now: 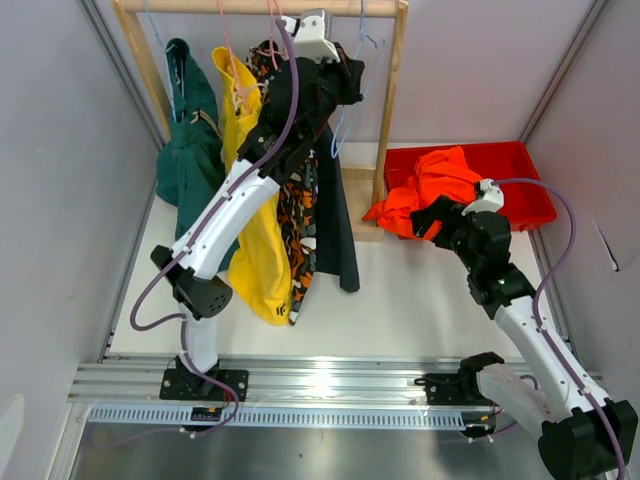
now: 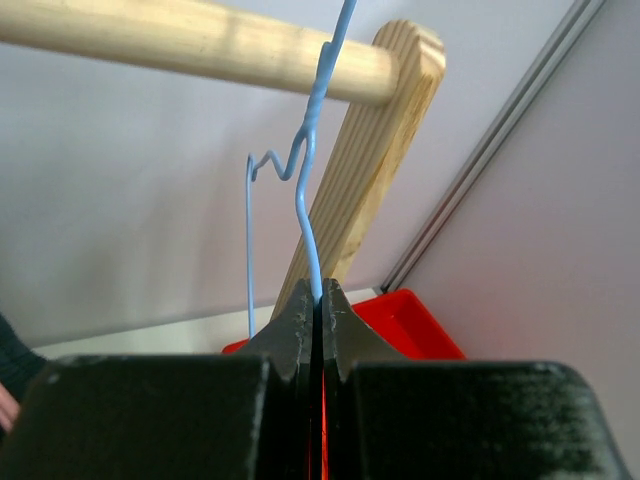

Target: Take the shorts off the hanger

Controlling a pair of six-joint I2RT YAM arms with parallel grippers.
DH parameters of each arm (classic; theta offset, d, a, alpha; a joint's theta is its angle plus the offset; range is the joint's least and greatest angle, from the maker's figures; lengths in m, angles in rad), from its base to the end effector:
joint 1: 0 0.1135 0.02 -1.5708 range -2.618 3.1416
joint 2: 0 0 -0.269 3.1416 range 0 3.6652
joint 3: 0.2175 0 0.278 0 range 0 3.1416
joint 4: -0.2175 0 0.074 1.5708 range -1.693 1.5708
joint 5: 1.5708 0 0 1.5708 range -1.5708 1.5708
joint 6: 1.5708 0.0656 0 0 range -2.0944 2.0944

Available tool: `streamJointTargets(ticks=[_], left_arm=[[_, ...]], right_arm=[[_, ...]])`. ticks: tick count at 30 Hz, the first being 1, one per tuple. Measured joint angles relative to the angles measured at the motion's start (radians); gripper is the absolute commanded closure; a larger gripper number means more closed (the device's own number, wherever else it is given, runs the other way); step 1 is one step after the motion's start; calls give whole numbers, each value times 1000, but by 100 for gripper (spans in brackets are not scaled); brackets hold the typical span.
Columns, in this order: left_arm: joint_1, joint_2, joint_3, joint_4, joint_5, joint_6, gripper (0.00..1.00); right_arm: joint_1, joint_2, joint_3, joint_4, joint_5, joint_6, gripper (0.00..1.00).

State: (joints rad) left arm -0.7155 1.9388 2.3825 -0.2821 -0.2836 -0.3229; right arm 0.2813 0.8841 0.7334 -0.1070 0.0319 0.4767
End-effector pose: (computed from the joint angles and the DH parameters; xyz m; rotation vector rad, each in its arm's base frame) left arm 0.3678 -0.2954 0.5572 0.0434 1.4476 -0.6565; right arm 0.2521 0.0707 0.3045 0.2040 1.8466 0.5021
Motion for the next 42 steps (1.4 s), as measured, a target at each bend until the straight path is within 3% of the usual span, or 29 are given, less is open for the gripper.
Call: streamJointTargets(ticks=[7, 15, 18, 20, 23, 25, 36, 42], left_arm=[[8, 59, 87, 16, 37, -29, 100], [15, 90, 82, -27, 61, -54, 92], [18, 90, 80, -34, 71, -57, 74], [19, 90, 80, -43, 82, -60, 48], [19, 75, 66, -72, 89, -58, 23], [19, 43, 38, -98, 89, -55, 17], [75, -273, -68, -196, 49, -8, 14], [147, -306, -68, -195, 40, -8, 16]], right_arm=[[10, 0, 0, -2, 10, -6, 1], [13, -34, 0, -23, 13, -6, 1], [21, -47, 0, -31, 14, -6, 1], [31, -55, 0, -39, 17, -6, 1], [48, -68, -1, -48, 28, -6, 1], [59, -79, -7, -52, 37, -5, 1], [130, -97, -33, -60, 82, 10, 0], [162, -99, -33, -60, 111, 13, 1]])
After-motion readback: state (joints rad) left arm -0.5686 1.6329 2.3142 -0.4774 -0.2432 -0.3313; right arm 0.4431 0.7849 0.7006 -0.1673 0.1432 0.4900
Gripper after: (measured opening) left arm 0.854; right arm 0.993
